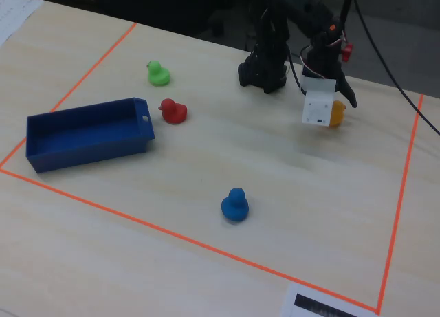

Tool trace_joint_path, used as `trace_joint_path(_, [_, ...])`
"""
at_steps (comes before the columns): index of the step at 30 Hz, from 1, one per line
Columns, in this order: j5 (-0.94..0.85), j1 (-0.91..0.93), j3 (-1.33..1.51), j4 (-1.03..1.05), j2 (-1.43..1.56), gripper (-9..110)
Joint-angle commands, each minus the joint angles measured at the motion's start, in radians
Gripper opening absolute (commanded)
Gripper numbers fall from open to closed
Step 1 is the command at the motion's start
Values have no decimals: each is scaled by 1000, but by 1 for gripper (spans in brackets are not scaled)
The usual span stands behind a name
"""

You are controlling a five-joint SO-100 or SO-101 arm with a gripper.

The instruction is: Grasp yellow duck and put it into box.

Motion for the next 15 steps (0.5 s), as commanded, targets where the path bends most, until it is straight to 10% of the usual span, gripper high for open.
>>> trace_joint_path(1, [-11, 5, 9, -40, -2, 46])
trace_joint_path(8, [-15, -3, 89, -103, -15, 37])
trace_joint_path(15, [-11, 9, 95, -103, -6, 0])
